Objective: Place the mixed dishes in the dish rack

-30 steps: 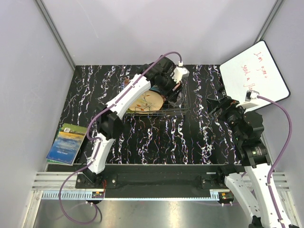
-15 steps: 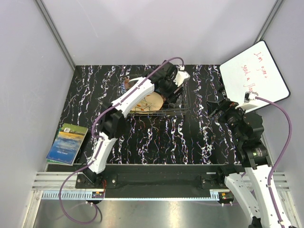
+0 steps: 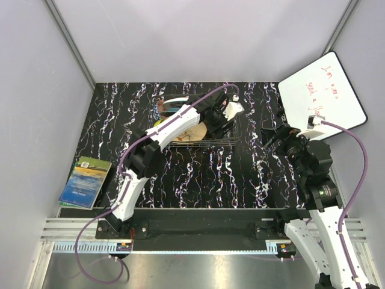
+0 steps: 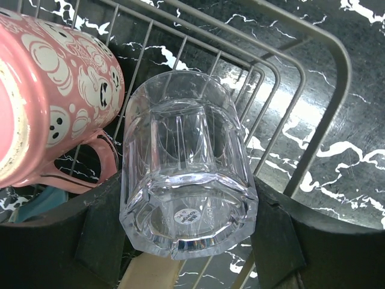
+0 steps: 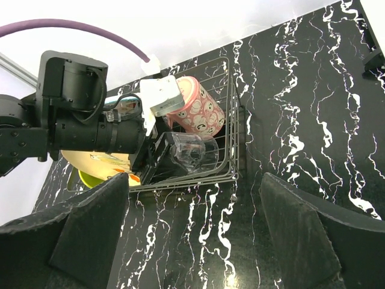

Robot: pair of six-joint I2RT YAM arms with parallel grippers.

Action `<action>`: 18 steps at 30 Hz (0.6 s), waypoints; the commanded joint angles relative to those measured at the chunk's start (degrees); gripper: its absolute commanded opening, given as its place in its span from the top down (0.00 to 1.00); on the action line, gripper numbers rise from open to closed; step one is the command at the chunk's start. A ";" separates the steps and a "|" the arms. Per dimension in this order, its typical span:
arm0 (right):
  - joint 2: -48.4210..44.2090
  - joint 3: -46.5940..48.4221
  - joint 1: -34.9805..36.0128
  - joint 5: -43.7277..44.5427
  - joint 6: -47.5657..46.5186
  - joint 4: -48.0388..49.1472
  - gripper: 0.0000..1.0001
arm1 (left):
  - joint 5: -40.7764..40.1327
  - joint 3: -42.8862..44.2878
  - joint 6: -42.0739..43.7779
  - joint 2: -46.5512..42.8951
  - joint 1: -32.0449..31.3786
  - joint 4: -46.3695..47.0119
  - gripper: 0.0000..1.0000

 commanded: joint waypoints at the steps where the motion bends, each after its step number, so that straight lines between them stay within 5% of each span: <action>1: 0.19 0.25 0.02 -0.74 -0.57 1.45 0.03 | 4.94 -1.18 3.38 -4.90 -1.29 -4.75 1.00; 18: 0.27 -0.62 0.02 -1.62 0.48 1.36 0.04 | 14.27 -1.62 15.86 -6.57 -3.75 -21.88 1.00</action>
